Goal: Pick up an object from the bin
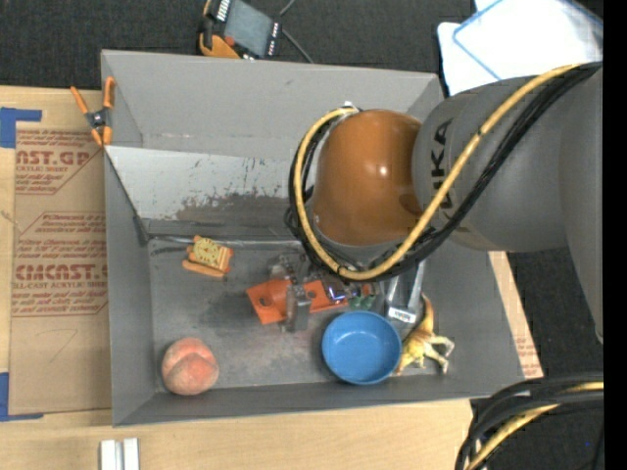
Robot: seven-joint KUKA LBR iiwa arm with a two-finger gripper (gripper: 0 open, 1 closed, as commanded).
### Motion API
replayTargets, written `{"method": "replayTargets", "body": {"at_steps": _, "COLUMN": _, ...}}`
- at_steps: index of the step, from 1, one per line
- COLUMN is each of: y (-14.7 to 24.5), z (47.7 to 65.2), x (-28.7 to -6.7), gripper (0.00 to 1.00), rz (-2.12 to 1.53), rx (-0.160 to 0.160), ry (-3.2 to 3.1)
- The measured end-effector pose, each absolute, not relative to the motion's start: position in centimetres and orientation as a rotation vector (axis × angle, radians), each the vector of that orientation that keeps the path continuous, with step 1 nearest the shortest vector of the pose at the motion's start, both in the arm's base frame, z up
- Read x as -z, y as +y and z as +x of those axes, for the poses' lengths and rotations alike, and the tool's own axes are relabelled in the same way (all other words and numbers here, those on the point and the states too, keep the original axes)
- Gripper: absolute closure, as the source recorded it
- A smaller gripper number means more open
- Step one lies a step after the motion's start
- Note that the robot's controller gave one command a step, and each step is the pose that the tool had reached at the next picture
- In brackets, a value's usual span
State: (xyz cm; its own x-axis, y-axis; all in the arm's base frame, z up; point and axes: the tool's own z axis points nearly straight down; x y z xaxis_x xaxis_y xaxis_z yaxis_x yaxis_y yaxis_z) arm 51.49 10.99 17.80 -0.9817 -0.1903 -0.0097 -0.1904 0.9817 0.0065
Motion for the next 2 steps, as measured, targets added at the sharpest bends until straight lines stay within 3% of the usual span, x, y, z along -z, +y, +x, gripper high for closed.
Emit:
{"method": "replayTargets", "body": {"at_steps": 1, "y": 10.0, "z": 50.2, "x": -10.6, "gripper": 1.0, "rz": -0.292, "rx": -0.013, "ry": 3.12}}
{"method": "replayTargets", "body": {"at_steps": 2, "y": 11.1, "z": 50.1, "x": -17.5, "gripper": 1.0, "rz": -0.252, "rx": -0.015, "ry": 3.122}}
